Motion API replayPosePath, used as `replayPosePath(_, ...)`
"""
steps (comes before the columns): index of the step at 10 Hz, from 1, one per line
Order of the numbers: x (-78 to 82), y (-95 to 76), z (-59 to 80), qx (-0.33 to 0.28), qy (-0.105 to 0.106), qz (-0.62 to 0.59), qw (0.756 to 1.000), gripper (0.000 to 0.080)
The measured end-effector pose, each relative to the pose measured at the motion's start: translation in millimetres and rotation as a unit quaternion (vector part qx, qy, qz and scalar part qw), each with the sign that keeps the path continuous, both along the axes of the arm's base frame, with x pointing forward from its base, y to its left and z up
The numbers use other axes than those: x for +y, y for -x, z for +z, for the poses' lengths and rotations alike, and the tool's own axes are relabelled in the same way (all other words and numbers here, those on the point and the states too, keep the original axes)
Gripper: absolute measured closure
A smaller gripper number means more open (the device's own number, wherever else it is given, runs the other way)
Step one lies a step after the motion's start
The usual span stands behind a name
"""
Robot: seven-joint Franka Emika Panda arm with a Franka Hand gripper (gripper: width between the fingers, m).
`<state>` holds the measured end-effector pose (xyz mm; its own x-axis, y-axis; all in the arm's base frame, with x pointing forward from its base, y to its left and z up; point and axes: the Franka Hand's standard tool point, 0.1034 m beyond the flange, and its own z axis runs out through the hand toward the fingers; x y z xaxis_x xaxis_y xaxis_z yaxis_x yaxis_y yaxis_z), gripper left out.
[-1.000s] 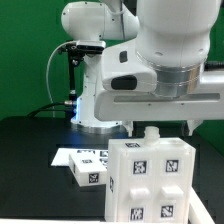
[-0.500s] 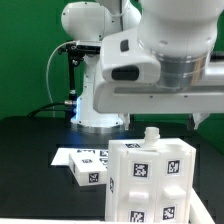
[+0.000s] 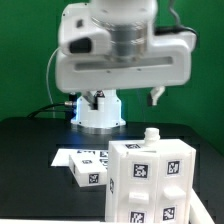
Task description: Assemble cabinet
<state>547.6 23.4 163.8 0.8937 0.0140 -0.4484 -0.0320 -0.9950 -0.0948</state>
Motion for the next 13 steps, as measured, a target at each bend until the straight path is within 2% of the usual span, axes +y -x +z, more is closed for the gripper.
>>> replayPosePath(3,0.6,2.6,-0.7,0.006,-0.001,0.003,1.0,0.0002)
replayPosePath(4,-1.6,1.1,-6.9,-0.011,-0.005,0.009,1.0,0.0002)
replayPosePath(5,-8.2,19.4,-26.3,-0.035,-0.007,0.011,0.999,0.0002)
replayPosePath(6,-14.6,44.8,-38.3,-0.039,-0.006,0.009,0.999,0.0002)
replayPosePath(7,-18.9,58.9,-50.5,-0.052,-0.005,0.011,0.999,0.0002)
replayPosePath(8,-19.1,62.9,-54.3,-0.054,-0.003,0.011,0.998,0.0002)
replayPosePath(11,-19.0,62.1,-54.6,-0.054,-0.003,0.011,0.998,0.0002)
replayPosePath(12,-20.8,59.8,-58.4,-0.073,-0.008,0.026,0.997,0.0002)
replayPosePath(13,-23.4,67.9,-68.8,-0.104,-0.013,0.037,0.994,0.0002)
